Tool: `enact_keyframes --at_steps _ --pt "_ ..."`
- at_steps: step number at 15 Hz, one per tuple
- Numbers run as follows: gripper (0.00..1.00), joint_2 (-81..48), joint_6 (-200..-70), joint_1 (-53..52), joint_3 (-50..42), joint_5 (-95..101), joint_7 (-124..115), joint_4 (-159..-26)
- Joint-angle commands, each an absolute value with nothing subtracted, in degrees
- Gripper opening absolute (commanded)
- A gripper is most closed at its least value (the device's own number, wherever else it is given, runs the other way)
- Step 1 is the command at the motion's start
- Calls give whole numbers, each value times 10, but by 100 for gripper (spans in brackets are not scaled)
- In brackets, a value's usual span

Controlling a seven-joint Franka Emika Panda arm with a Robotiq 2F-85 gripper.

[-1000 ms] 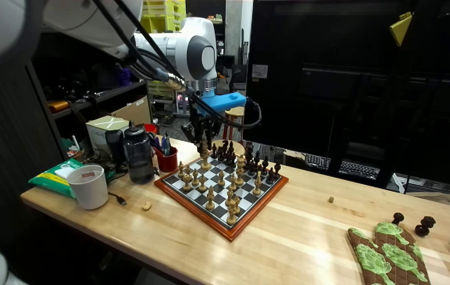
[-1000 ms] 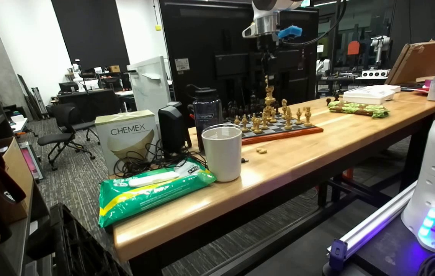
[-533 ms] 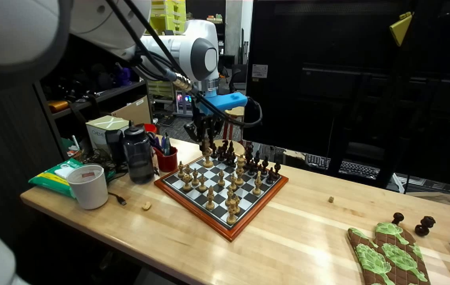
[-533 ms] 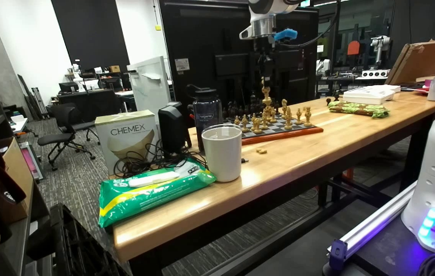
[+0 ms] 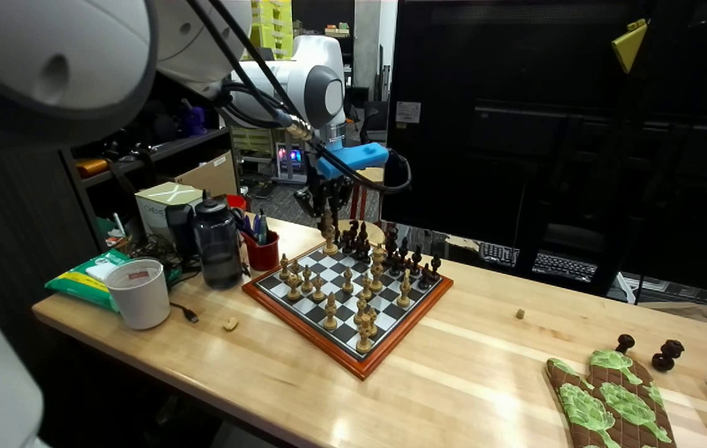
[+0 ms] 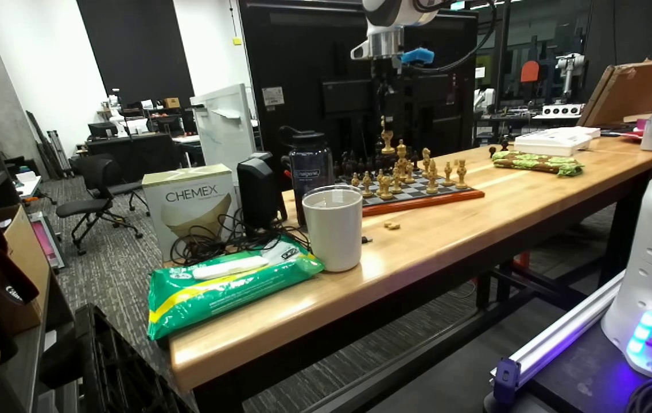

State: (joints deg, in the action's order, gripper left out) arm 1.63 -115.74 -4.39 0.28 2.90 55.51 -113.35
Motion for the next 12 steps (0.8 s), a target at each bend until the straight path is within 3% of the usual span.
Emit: enact_keyframes --at_steps 1,12 --pt "8 -11 -1162 -39 12 29 552 -1101" --pt "8 -80 -1166 -27 13 39 555 -1040"
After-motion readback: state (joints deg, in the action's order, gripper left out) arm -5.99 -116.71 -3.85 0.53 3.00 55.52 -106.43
